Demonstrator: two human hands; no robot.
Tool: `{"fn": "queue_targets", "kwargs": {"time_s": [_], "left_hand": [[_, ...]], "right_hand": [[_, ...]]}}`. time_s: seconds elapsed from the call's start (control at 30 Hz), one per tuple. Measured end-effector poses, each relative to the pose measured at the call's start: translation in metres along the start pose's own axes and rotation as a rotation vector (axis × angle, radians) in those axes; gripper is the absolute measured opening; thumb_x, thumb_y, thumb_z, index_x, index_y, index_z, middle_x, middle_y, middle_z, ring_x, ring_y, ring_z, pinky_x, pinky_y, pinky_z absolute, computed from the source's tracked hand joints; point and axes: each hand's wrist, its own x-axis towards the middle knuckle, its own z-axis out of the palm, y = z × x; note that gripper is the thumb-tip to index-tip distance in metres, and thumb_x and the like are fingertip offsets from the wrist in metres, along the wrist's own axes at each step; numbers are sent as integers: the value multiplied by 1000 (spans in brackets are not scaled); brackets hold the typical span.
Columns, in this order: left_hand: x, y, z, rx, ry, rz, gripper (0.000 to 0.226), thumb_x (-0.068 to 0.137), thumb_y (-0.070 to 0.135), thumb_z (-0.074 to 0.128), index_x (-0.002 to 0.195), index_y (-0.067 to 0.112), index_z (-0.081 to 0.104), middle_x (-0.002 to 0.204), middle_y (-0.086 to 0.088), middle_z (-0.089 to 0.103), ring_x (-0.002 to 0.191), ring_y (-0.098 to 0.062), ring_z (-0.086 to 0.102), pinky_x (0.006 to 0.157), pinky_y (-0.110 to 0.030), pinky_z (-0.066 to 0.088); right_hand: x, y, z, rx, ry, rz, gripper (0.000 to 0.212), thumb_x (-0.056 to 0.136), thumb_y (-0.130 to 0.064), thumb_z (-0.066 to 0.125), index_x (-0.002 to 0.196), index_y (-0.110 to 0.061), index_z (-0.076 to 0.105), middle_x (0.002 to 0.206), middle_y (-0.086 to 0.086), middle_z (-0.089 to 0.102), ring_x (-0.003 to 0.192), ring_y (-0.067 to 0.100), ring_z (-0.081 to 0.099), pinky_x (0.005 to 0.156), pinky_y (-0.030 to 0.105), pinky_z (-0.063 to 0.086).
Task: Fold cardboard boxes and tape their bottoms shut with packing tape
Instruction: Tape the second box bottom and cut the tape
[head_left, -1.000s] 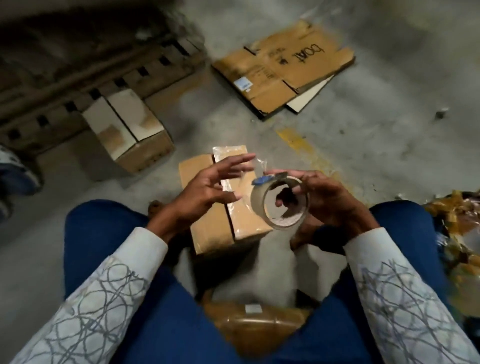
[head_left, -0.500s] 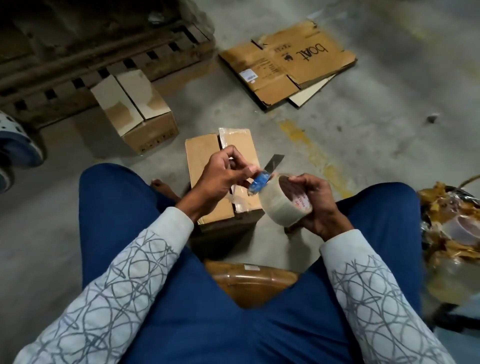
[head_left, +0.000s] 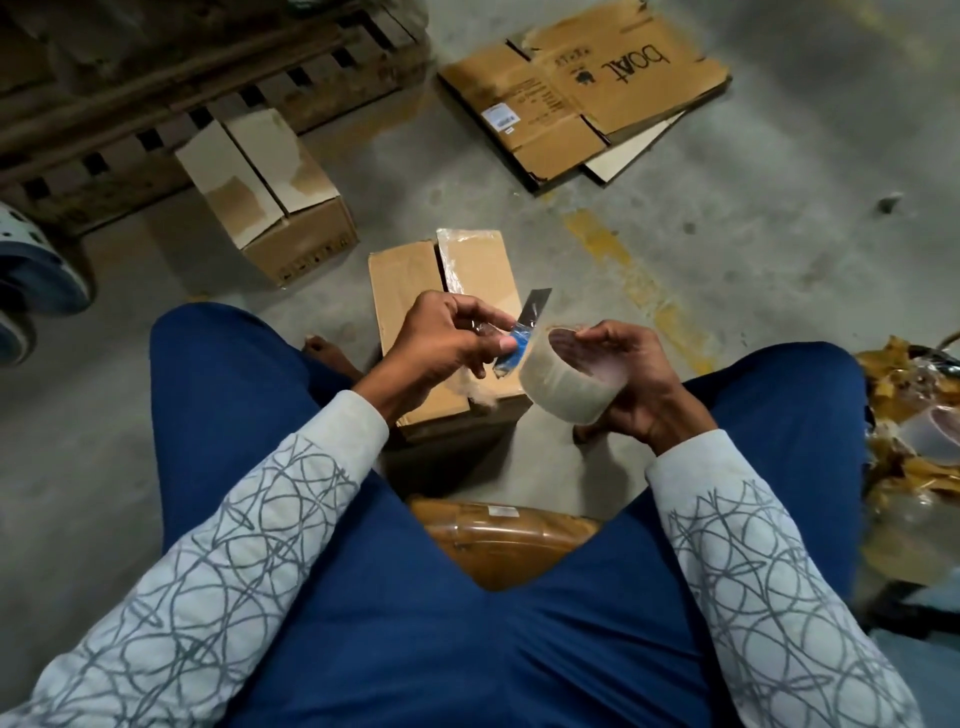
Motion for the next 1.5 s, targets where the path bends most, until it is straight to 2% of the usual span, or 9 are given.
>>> {"fn": "queue_targets", "kwargs": {"time_s": [0.17,0.3,0.47,0.6,0.9,1.0,1.13,1.27,1.5], "left_hand": [[3,-1,-5,-18,94,-87,13,83,-5,74,81,8,73,76,-6,74,69,-19,71,70,-43,61],[6,-1,-11,-132,115,-150,6,86,-6,70,88,0,70,84,-14,73,75,-25,74,63,-39,62],[7,0,-21,-204,124,-147,8,89,-9,65,91,-1,66,91,-16,68,80,-25,71,62,-38,63],[9,-1,-29,-148,95,-137,11,88,-5,69,96,1,66,96,-18,68,86,-27,69,69,-40,63],[39,-2,-68,448,188,74,7,79,7,83,85,7,78,77,-11,75,67,-26,73,57,-37,62],[71,0,-90,550,197,128,10,75,7,86,83,9,80,74,-8,75,56,-12,67,58,-31,59],[137,11,-120,599,291,226,13,75,11,86,87,10,80,79,-4,76,62,-2,66,64,-23,57],[218,7,-159,509,419,274,14,76,11,84,88,7,81,82,-7,77,63,4,65,67,-19,54],[324,-23,-176,546,240,238,17,76,15,86,90,8,81,83,-4,77,71,-8,73,70,-29,61]], "right_hand": [[-6,3,6,-245,-10,12,19,97,-22,49,106,-11,61,73,2,67,62,15,64,40,23,47],[-1,19,5,-368,34,-170,25,100,-38,56,118,-20,56,126,3,60,115,23,58,81,52,61],[2,22,1,-955,-26,-513,47,97,-60,49,141,-44,49,149,-15,41,137,8,40,101,28,48],[11,38,5,-1220,3,-608,51,89,-59,63,126,-23,67,123,-7,62,112,9,57,93,29,49],[25,51,41,-1139,-56,-711,19,97,-41,64,80,-34,58,67,-12,53,66,2,51,62,20,38],[39,54,64,-1064,65,-725,17,95,-42,67,95,-25,69,80,-10,65,74,-3,54,69,10,39],[65,69,88,-933,375,-562,50,82,-72,64,111,-32,54,86,-4,71,80,18,70,74,35,56],[102,74,88,-1097,462,-378,60,88,-64,61,140,-40,44,92,4,72,89,24,66,78,35,48],[176,56,94,-984,411,-151,45,100,-60,43,93,-34,79,95,-2,76,88,20,64,72,28,36]]}}
